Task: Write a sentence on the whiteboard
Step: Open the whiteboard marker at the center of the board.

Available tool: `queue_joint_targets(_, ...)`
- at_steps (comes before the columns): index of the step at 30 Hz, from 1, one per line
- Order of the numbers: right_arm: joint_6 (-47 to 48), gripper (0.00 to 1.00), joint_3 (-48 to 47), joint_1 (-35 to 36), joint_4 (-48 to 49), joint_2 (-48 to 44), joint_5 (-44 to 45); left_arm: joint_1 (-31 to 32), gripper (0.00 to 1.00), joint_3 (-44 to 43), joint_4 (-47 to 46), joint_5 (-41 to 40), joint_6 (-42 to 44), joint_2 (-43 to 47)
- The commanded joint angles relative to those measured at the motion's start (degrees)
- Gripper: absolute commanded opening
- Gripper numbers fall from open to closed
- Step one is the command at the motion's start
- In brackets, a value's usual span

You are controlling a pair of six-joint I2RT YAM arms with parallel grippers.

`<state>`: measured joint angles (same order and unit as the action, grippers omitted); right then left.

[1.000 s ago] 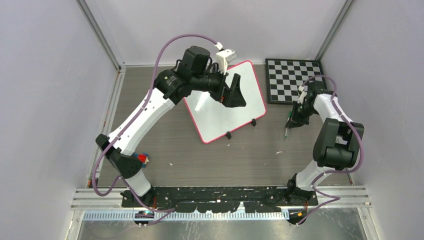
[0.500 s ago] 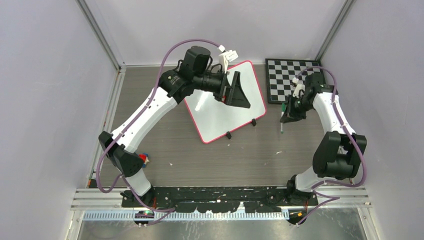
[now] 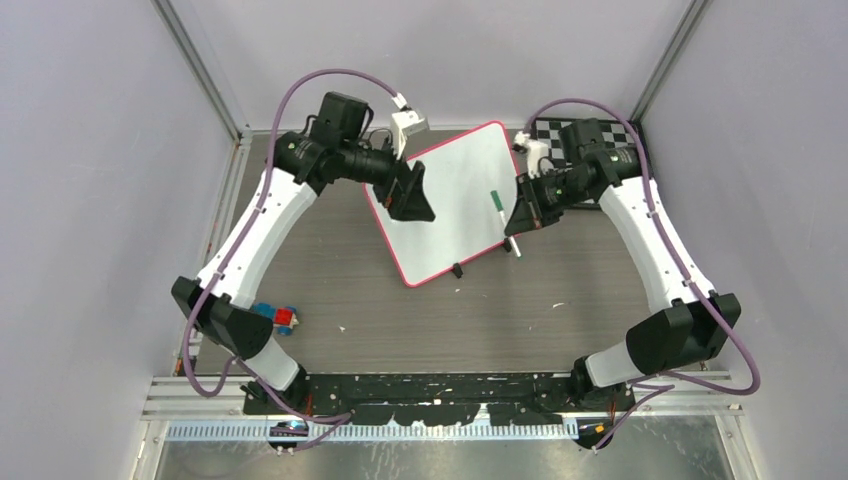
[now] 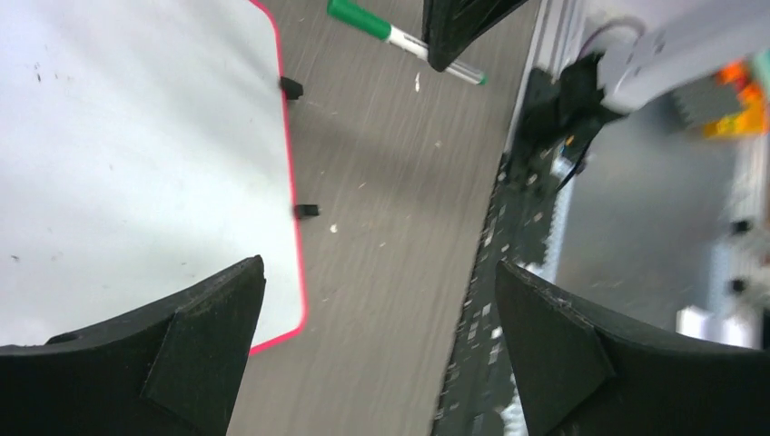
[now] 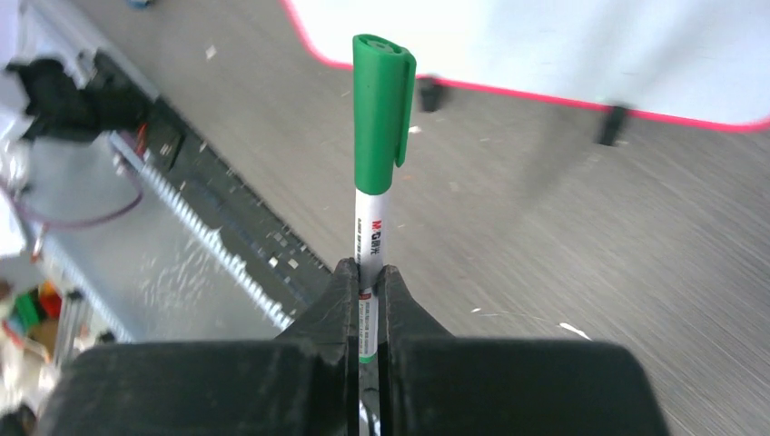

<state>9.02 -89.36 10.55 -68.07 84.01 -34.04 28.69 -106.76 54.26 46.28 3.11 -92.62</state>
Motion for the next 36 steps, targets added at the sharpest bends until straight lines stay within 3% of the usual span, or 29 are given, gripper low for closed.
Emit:
queue_joint_targets(1, 4.2, 0.0, -2.2, 5.9, -6.1, -1.2, -9.7, 0.8, 1.0, -1.7, 11.5, -1.9, 24.8, 5.8)
queue_joint_targets(8, 5.7, 0.0, -0.8, 13.8, -9.6, -1.3, -15.6, 1.5, 0.97, 4.3, 16.9, 1.4, 45.9, 10.7)
queue_joint_targets(13, 5.9, 0.0, -0.3, 17.7, -10.8, -1.8, -17.7, 7.7, 0.9, 8.2, 17.0, -3.3, 55.9, 13.8)
queue_joint_targets(21, 4.3, 0.0, 0.2, 21.4, -11.5, -2.9, -20.9, 19.7, 0.78, 18.0, 3.2, -14.6, 59.0, 19.8)
queue_joint_targets(30, 4.2, 0.0, 0.6, 24.8, -12.4, -3.2, -20.5, 23.7, 0.73, 18.7, 0.5, -19.4, 59.3, 18.2)
queue_joint_targets(36, 5.2, 0.0, -1.3, 25.8, -14.0, -1.9, -20.9, 27.3, 0.56, 18.4, 1.2, -21.3, 61.5, 17.0)
